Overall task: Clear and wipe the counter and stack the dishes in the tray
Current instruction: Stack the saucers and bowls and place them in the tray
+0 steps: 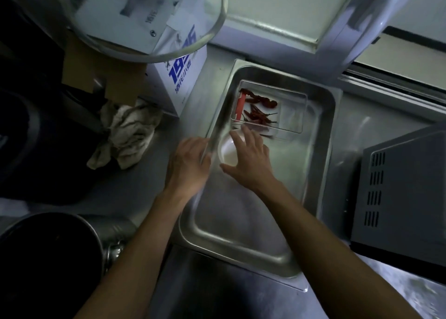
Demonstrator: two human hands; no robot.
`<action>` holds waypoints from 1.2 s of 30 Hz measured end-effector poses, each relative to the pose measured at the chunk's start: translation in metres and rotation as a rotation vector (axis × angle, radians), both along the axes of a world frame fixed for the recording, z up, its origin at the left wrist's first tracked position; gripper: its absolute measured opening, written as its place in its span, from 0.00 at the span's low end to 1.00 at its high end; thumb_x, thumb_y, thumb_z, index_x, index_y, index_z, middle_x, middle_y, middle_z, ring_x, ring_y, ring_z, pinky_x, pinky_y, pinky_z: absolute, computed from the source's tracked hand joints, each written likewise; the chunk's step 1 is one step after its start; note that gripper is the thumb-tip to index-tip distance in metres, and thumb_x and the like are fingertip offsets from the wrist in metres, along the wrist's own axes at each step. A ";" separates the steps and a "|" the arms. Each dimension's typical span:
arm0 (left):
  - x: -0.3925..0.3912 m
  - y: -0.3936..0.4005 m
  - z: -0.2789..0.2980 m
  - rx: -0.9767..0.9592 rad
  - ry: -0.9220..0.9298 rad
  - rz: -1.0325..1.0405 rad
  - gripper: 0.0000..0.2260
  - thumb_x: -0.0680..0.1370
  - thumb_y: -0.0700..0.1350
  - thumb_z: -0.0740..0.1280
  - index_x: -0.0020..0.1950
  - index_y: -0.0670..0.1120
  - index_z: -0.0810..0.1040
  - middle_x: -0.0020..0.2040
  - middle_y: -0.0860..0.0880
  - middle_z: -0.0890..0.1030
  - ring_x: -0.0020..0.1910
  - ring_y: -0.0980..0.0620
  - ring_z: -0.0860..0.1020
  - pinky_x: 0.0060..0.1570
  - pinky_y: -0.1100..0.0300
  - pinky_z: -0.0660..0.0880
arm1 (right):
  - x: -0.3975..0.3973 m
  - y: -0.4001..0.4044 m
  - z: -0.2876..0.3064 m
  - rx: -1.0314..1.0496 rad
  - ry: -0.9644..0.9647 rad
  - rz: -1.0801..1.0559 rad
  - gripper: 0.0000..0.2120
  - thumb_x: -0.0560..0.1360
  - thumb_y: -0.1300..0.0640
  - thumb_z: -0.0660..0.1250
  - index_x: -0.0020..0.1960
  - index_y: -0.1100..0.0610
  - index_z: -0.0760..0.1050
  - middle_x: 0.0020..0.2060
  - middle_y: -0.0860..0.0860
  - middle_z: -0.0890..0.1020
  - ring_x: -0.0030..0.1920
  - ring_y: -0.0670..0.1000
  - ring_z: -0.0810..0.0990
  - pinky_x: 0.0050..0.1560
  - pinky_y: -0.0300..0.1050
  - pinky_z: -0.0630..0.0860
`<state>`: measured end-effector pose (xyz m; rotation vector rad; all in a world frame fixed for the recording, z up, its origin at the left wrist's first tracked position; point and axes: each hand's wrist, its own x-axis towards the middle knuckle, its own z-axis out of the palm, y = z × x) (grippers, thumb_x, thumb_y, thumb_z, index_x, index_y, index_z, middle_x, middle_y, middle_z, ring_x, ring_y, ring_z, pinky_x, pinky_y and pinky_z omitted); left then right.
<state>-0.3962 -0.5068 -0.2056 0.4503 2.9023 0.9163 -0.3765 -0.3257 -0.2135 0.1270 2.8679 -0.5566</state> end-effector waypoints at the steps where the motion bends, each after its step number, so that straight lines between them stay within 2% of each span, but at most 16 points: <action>1: 0.000 -0.001 -0.002 0.003 0.001 0.004 0.09 0.79 0.46 0.65 0.59 0.51 0.77 0.56 0.53 0.80 0.58 0.51 0.75 0.56 0.51 0.75 | -0.002 -0.001 -0.002 0.009 -0.009 0.008 0.44 0.70 0.38 0.72 0.78 0.46 0.54 0.80 0.53 0.50 0.78 0.59 0.47 0.73 0.62 0.56; 11: 0.009 0.003 -0.014 -0.037 -0.014 0.024 0.14 0.78 0.45 0.67 0.64 0.46 0.77 0.61 0.49 0.79 0.63 0.47 0.74 0.57 0.47 0.76 | -0.006 0.005 -0.017 0.018 -0.060 0.031 0.43 0.73 0.33 0.67 0.79 0.47 0.51 0.81 0.52 0.46 0.80 0.57 0.43 0.78 0.60 0.49; 15: 0.012 0.001 -0.012 -0.039 -0.019 0.027 0.15 0.78 0.45 0.67 0.65 0.47 0.76 0.63 0.49 0.77 0.65 0.48 0.73 0.58 0.46 0.75 | -0.004 0.004 -0.019 0.041 -0.089 0.040 0.44 0.74 0.32 0.64 0.80 0.48 0.48 0.81 0.52 0.42 0.79 0.57 0.39 0.77 0.63 0.46; 19: 0.017 -0.001 0.000 -0.039 -0.011 0.024 0.15 0.78 0.45 0.66 0.64 0.47 0.76 0.63 0.49 0.78 0.64 0.46 0.73 0.59 0.46 0.75 | 0.008 0.008 -0.006 0.053 -0.062 0.033 0.36 0.78 0.34 0.57 0.80 0.48 0.51 0.80 0.52 0.41 0.79 0.56 0.36 0.77 0.62 0.43; 23: 0.031 0.001 0.015 -0.093 0.006 -0.028 0.15 0.78 0.48 0.60 0.64 0.49 0.75 0.61 0.49 0.77 0.61 0.46 0.74 0.56 0.47 0.75 | 0.045 0.016 0.019 0.025 0.063 -0.057 0.27 0.82 0.43 0.57 0.78 0.50 0.58 0.81 0.53 0.49 0.80 0.56 0.43 0.78 0.60 0.50; 28: 0.068 0.024 0.033 -0.158 0.019 -0.197 0.21 0.78 0.49 0.66 0.71 0.49 0.72 0.70 0.47 0.73 0.70 0.46 0.69 0.67 0.46 0.68 | 0.111 0.034 0.044 0.002 0.089 -0.166 0.26 0.81 0.45 0.61 0.76 0.52 0.64 0.78 0.56 0.59 0.79 0.57 0.54 0.77 0.58 0.57; 31: 0.097 0.045 0.044 -0.216 -0.035 -0.318 0.24 0.81 0.51 0.62 0.77 0.49 0.65 0.77 0.48 0.66 0.76 0.46 0.60 0.73 0.47 0.59 | 0.157 0.044 0.056 0.000 0.066 -0.226 0.24 0.80 0.47 0.63 0.75 0.52 0.66 0.77 0.55 0.63 0.78 0.56 0.58 0.75 0.55 0.60; 33: 0.115 0.055 0.050 -0.263 -0.026 -0.398 0.24 0.82 0.52 0.60 0.78 0.49 0.62 0.77 0.47 0.64 0.77 0.45 0.59 0.72 0.44 0.60 | 0.188 0.051 0.064 0.005 0.084 -0.272 0.24 0.80 0.48 0.65 0.73 0.53 0.68 0.75 0.55 0.66 0.76 0.57 0.62 0.73 0.56 0.63; 36: 0.146 0.067 0.058 -0.302 0.074 -0.506 0.23 0.80 0.52 0.63 0.74 0.48 0.67 0.73 0.46 0.71 0.73 0.43 0.67 0.66 0.44 0.69 | 0.234 0.060 0.077 0.023 0.105 -0.336 0.23 0.78 0.51 0.66 0.71 0.55 0.70 0.72 0.56 0.70 0.73 0.57 0.65 0.70 0.55 0.67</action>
